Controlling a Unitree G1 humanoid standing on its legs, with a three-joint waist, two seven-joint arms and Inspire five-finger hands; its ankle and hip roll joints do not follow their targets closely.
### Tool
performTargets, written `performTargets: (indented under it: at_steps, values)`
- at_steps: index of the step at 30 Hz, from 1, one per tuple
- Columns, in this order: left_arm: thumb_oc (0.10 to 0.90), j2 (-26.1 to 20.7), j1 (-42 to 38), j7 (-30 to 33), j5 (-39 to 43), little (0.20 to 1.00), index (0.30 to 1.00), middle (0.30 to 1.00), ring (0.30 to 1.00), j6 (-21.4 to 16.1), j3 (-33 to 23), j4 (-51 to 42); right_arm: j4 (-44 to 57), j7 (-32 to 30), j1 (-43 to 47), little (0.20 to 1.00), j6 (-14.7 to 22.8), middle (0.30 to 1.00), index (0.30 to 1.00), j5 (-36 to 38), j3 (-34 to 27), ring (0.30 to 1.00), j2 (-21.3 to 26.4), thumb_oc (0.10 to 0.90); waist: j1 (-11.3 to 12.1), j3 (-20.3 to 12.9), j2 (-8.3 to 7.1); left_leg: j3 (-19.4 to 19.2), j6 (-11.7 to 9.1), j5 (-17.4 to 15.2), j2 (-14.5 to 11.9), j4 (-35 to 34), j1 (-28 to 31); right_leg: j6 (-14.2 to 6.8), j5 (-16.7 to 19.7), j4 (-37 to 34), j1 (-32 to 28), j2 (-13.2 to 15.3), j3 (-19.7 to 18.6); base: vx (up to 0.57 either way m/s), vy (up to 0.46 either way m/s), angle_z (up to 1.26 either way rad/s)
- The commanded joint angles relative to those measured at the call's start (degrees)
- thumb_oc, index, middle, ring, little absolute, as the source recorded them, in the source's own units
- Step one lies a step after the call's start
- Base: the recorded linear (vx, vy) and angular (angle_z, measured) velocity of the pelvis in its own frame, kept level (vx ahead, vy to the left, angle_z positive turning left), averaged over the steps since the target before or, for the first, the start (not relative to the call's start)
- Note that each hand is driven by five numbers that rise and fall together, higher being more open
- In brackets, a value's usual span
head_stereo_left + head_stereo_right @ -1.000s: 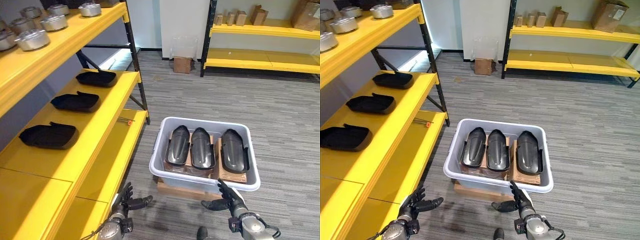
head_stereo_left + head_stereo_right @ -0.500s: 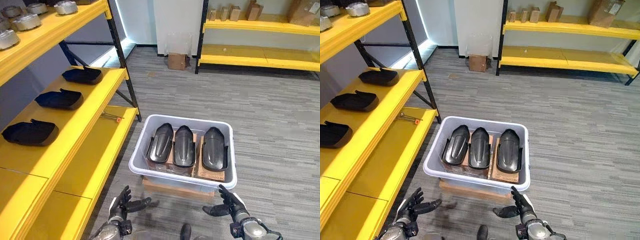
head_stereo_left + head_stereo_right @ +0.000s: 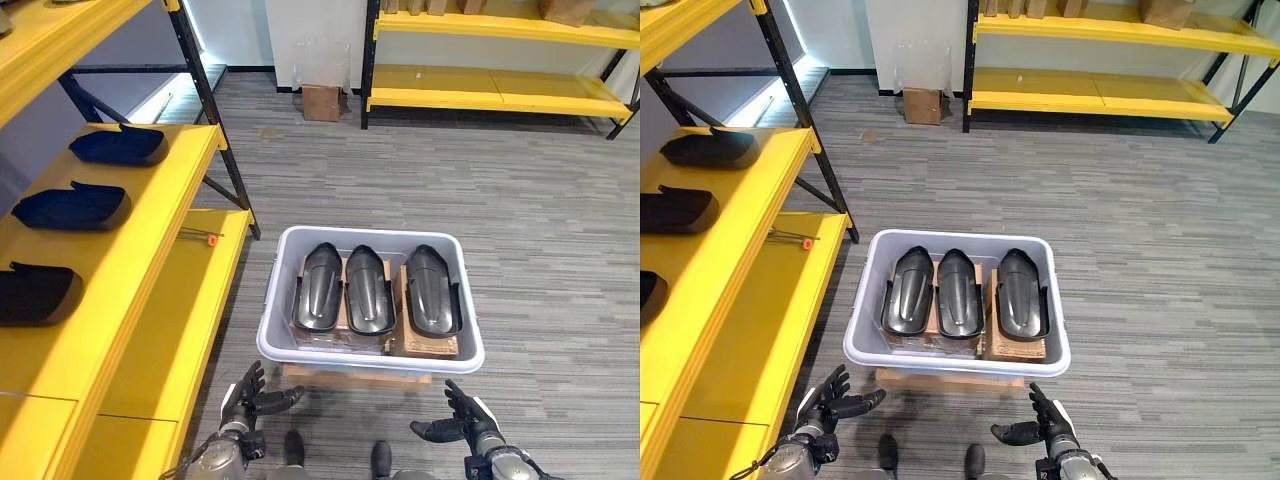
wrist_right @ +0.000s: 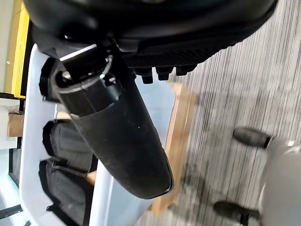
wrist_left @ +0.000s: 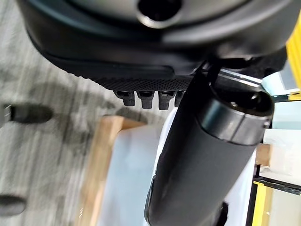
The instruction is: Move parts from the plastic box to the shelf.
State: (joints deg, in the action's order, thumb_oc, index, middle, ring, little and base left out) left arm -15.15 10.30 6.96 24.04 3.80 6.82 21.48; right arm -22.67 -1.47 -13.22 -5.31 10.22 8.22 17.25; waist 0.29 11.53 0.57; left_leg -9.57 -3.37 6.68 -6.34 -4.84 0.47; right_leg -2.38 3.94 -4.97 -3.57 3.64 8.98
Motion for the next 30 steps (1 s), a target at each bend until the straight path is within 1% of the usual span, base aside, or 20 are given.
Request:
performTargets:
  at_steps: [1, 2, 5, 10, 11, 16, 19, 20, 24, 30]
  values:
    - [0.9, -3.8, -0.5, 0.4, -1.4, 1.0, 1.0, 1.0, 1.0, -3.7, -1.1, -4.5, 5.3, -0.3, 2.3, 1.0, 3.6, 1.0, 1.0, 0.8, -0.9, 1.0, 0.9, 0.9, 0.6, -4.0, -1.93, 0.1, -2.4, -1.5, -3.7, 3.5, -2.9, -6.4, -6.1, 3.5, -4.0, 6.1, 2.0, 0.04, 0.098, -0.12]
    - [0.9, -3.8, -0.5, 0.4, -1.4, 1.0, 1.0, 1.0, 1.0, -3.7, -1.1, -4.5, 5.3, -0.3, 2.3, 1.0, 3.6, 1.0, 1.0, 0.8, -0.9, 1.0, 0.9, 0.9, 0.6, -4.0, -1.96, 0.0, -2.3, -1.5, -3.7, 3.5, -2.9, -6.4, -6.1, 3.5, -3.9, 6.2, 2.0, 0.05, 0.109, -0.11]
    - [0.9, -4.1, -0.5, 0.6, -1.5, 1.0, 1.0, 1.0, 1.0, -3.6, -1.3, -4.5, 5.7, -0.5, 2.6, 1.0, 3.5, 1.0, 1.0, 0.4, -1.1, 1.0, 0.8, 0.9, 0.3, -4.6, -2.24, -0.8, -1.4, -2.3, -2.5, 2.2, -1.4, -7.5, -5.4, 4.5, -3.1, 7.2, 1.3, 0.06, 0.127, -0.07]
    - [0.9, -4.3, -0.5, 0.6, -1.8, 1.0, 1.0, 1.0, 1.0, -3.6, -1.3, -4.7, 7.2, -0.8, 2.3, 1.0, 3.7, 1.0, 1.0, -1.4, -1.6, 1.0, 1.4, 0.9, -0.2, -5.2, -2.38, -1.2, -0.8, -2.7, -1.5, 0.7, -0.1, -8.1, -4.8, 4.7, -2.8, 7.8, 0.9, 0.03, 0.074, -0.04]
    - [0.9, -4.3, -0.4, 0.6, -1.9, 1.0, 1.0, 1.0, 1.0, -3.5, -1.7, -5.0, 9.4, -1.0, 1.8, 1.0, 3.9, 1.0, 1.0, -2.3, -2.8, 1.0, 2.1, 0.9, -0.6, -5.3, -2.55, -1.4, -0.5, -3.1, -1.1, 0.3, 0.2, -8.5, -4.4, 4.8, -2.6, 8.2, 0.6, 0.04, 0.093, -0.03]
    - [0.9, -4.1, 0.5, 0.2, -2.4, 1.0, 1.0, 1.0, 1.0, -3.6, -2.7, -5.1, 15.0, -0.2, -0.1, 1.0, 4.7, 1.0, 1.0, -3.5, -5.4, 1.0, 3.6, 0.9, -1.2, -5.6, -2.93, -1.7, -0.1, -3.6, -0.7, -0.2, 0.8, -8.9, -4.1, 4.9, -2.1, 8.4, 0.2, 0.03, 0.05, -0.13]
    - [0.9, -3.5, 2.0, -0.8, -3.0, 1.0, 1.0, 1.0, 1.0, -3.8, -4.0, -5.4, 23.3, 1.2, -2.6, 1.0, 6.5, 1.0, 1.0, -5.4, -9.7, 1.0, 6.5, 0.9, -1.8, -5.7, -3.42, -2.3, 0.0, -4.1, -0.7, -0.2, 1.2, -9.3, -3.5, 4.4, -2.0, 8.6, -0.4, 0.03, 0.038, -0.11]
    - [0.9, -3.5, 2.0, -0.8, -3.0, 1.0, 1.0, 1.0, 1.0, -3.8, -3.9, -5.4, 23.4, 1.2, -2.7, 1.0, 6.5, 1.0, 1.0, -5.4, -9.7, 1.0, 6.5, 0.9, -1.8, -5.7, -3.4, -2.3, 0.0, -4.1, -0.7, -0.2, 1.2, -9.3, -3.5, 4.3, -2.0, 8.6, -0.4, 0.01, 0.016, -0.19]
    - [0.9, -3.4, 3.0, -2.2, -3.3, 1.0, 1.0, 1.0, 1.0, -3.8, -4.5, -5.8, 28.3, 2.9, -3.8, 1.0, 7.4, 1.0, 1.0, -6.9, -13.2, 1.0, 9.9, 0.9, -2.0, -5.7, -3.94, -2.3, -0.1, -4.2, -0.7, -0.2, 1.1, -9.4, -3.3, 3.8, -1.9, 8.5, -0.3, 0.01, 0.004, -0.05]
    - [0.9, -3.1, 3.3, -2.8, -3.4, 1.0, 1.0, 1.0, 1.0, -4.1, -4.6, -5.3, 32.5, 3.1, -0.8, 1.0, 8.7, 1.0, 1.0, -7.1, -16.8, 1.0, 15.0, 0.9, -1.9, -5.7, -4.55, -2.3, -0.3, -4.2, -1.1, -0.2, 1.0, -9.4, -3.0, 2.9, -1.7, 8.3, -0.2, 0.0, 0.0, 0.0]
